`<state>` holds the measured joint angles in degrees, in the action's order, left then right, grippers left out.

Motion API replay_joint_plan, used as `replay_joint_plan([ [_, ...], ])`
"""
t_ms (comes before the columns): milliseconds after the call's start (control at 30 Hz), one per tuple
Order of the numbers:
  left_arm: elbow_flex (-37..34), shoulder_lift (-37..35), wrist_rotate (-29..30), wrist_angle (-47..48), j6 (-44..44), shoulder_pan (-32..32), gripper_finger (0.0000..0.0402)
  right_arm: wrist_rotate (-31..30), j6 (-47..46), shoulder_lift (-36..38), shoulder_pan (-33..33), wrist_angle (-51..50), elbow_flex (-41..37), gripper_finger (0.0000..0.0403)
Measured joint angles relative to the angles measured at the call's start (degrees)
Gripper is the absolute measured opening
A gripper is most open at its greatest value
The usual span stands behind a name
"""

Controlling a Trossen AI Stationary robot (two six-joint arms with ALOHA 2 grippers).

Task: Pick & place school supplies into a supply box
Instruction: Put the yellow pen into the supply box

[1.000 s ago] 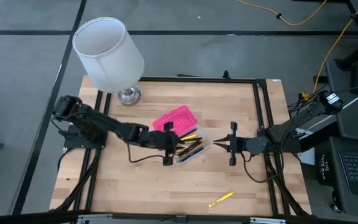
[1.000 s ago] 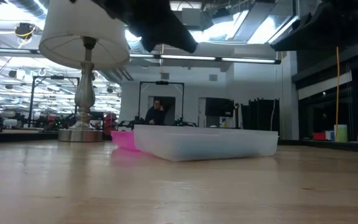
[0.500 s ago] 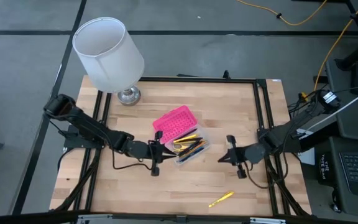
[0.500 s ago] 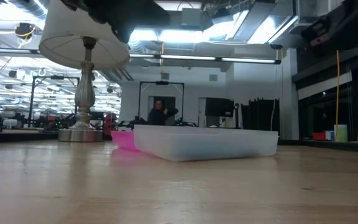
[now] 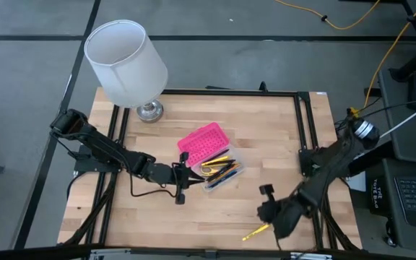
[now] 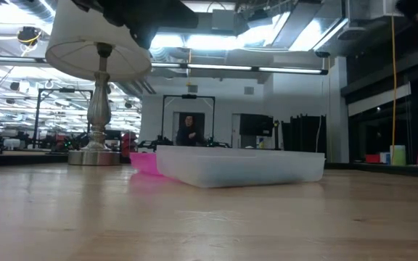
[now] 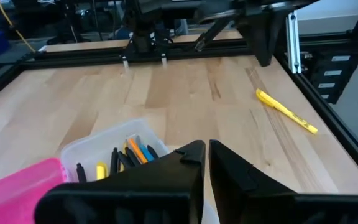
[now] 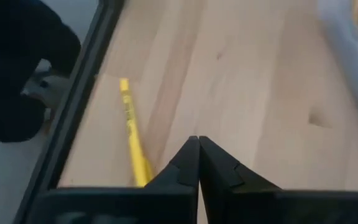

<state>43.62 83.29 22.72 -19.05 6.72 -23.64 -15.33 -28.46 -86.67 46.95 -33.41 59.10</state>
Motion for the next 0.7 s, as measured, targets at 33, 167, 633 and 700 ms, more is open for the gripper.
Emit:
replay_joint_plan([
  [33, 0.0, 0.0, -0.2, 0.0, 0.0, 0.0, 0.0017, 0.0, -0.9, -1.4, 0.7, -1.7, 1.6, 0.0009],
  [167, 0.0, 0.0, -0.3, 0.0, 0.0, 0.0, 0.0015, 0.1, -3.7, -6.5, 2.5, -6.7, 7.5, 0.0013],
  [633, 0.0, 0.0, -0.3, 0.0, 0.0, 0.0, 0.0013, 4.6, -7.5, -16.1, 3.5, -15.8, 18.4, 0.0042],
  [700, 0.0, 0.0, -0.3, 0.0, 0.0, 0.0, 0.0015, 4.6, -7.5, -17.0, 3.5, -15.6, 18.4, 0.0057],
])
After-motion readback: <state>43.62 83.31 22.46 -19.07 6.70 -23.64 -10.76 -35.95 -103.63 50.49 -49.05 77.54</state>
